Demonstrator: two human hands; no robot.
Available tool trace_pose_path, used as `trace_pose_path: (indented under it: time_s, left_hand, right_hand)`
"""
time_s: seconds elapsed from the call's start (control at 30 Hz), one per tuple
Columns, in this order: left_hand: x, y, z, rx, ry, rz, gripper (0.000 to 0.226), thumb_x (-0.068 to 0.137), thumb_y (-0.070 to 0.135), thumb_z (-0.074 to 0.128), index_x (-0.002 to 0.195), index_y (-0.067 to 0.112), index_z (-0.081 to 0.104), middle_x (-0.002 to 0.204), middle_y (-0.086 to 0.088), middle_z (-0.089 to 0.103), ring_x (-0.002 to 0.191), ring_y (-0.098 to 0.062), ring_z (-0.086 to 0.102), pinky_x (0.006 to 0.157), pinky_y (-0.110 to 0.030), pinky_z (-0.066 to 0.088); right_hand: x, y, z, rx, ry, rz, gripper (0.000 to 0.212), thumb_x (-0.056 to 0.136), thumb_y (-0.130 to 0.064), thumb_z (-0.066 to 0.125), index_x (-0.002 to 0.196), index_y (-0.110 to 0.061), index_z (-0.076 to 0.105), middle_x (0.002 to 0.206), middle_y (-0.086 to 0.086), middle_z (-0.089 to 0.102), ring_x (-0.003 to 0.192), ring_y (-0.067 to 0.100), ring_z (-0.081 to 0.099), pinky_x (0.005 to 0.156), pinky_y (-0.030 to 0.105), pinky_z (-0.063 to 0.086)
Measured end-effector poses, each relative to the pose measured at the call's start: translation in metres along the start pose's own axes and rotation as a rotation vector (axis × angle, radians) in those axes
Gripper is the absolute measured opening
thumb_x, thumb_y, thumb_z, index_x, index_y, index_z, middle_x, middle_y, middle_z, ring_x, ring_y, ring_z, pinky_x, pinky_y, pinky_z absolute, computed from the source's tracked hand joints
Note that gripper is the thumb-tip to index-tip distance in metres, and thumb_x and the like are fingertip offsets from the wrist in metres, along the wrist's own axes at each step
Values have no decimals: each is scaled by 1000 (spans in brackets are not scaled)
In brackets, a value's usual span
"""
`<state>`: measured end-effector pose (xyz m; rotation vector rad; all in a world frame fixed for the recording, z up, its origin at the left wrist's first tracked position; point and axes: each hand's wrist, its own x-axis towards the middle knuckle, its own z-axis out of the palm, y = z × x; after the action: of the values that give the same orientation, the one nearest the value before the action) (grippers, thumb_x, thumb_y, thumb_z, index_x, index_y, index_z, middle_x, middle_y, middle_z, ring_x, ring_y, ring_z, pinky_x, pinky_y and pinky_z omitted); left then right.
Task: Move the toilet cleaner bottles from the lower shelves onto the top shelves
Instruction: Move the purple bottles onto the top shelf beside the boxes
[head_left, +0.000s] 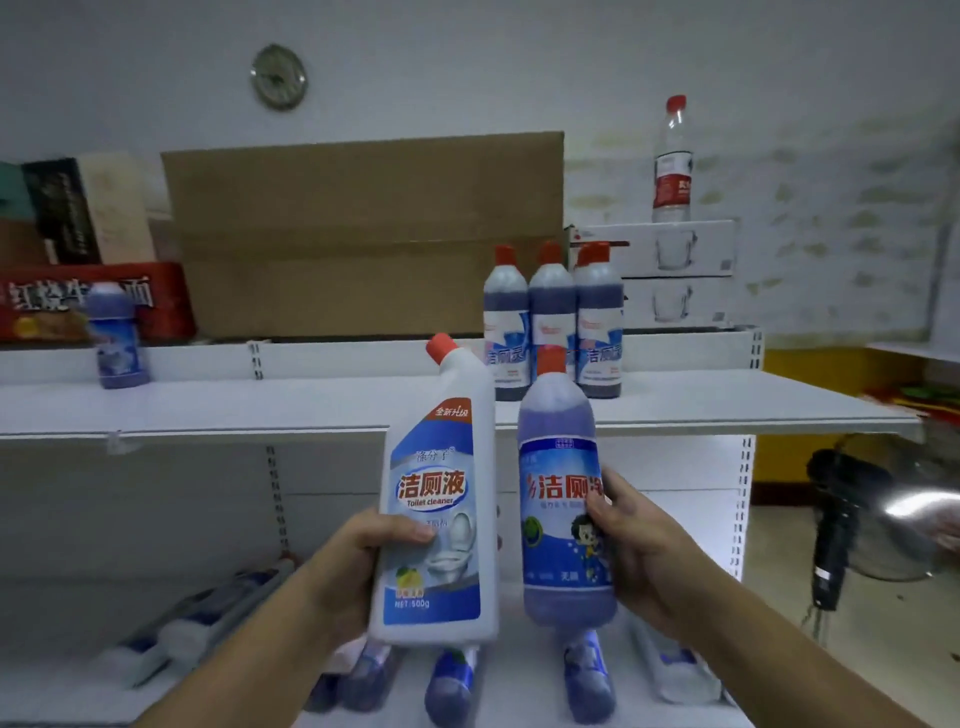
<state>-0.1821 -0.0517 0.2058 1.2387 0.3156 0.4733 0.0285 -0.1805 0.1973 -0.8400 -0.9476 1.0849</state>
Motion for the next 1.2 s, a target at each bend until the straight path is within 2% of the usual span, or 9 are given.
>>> trace_pose_path:
  time_s: [0.17, 0.27, 0.37, 0.53, 0.63, 0.73, 0.8, 1.03, 1.2]
  left_hand:
    - [-63, 51, -74, 33, 81, 107, 65, 18, 12, 91, 80, 2, 74, 82, -24, 71, 64, -35, 70, 53, -41, 59]
    - [-98, 79, -125, 59, 154, 176, 67, 18, 12, 90, 83, 3, 73, 84, -24, 71, 65, -36, 70, 54, -42, 59]
    - [-121, 105, -170, 72, 213, 229, 67, 18, 12, 91, 83, 6, 74, 85, -23, 71, 67, -36, 70, 55, -43, 59]
    - [-136, 142, -236, 53, 284, 318, 65, 11, 14, 92, 73, 9, 77, 79, -20, 73, 63, -35, 70, 50, -43, 58]
    - [-135, 166, -274, 56, 335, 378, 65, 8, 16, 93, 71, 12, 78, 78, -18, 74, 62, -33, 71, 49, -43, 58]
    - [-122, 204, -342, 99, 471, 461, 64, 9, 19, 93, 70, 14, 78, 79, -16, 74, 63, -33, 71, 49, -43, 58]
    - [-115, 228, -383, 134, 455, 451, 66, 8, 18, 92, 72, 12, 77, 79, -17, 74, 62, -33, 71, 49, -43, 58]
    - [-114, 238, -389, 88, 397, 538, 78, 9, 16, 91, 85, 12, 73, 83, -15, 74, 64, -32, 71, 48, -42, 57]
    - [-110, 254, -466, 118, 384, 469, 67, 8, 20, 91, 74, 16, 78, 81, -13, 75, 65, -30, 72, 55, -46, 59]
  right_hand:
    - [60, 21, 91, 70, -109, 1, 64, 53, -18, 85, 110, -13, 56, 86, 15, 75, 74, 27, 73, 57, 36, 60]
    - [99, 35, 145, 58, -201, -28, 96, 28, -28, 97, 114, -14, 57, 94, 15, 74, 83, 28, 73, 62, 34, 60]
    - [136, 43, 191, 33, -239, -40, 102, 27, -31, 97, 118, -14, 55, 98, 15, 73, 86, 27, 73, 64, 34, 59]
    - [198, 50, 250, -6, -298, -39, 61, 65, -24, 74, 122, -21, 52, 97, 9, 74, 87, 24, 73, 68, 34, 60]
    - [241, 56, 282, -50, -370, -68, 72, 60, -29, 81, 125, -21, 52, 102, 11, 72, 92, 25, 71, 70, 36, 60]
    - [322, 69, 325, -121, -450, -114, 64, 68, -23, 72, 128, -20, 50, 101, 10, 72, 91, 25, 70, 73, 37, 60]
    - [366, 75, 354, -158, -462, -152, 68, 65, -26, 74, 128, -19, 49, 103, 9, 71, 93, 25, 70, 74, 37, 60]
    - [379, 56, 361, -329, -470, -188, 65, 68, -23, 64, 130, -23, 43, 110, 3, 65, 94, 21, 69, 74, 36, 60]
    - [436, 87, 394, -403, -302, -210, 62, 67, -22, 65, 126, -16, 48, 111, 5, 65, 100, 22, 66, 78, 38, 57]
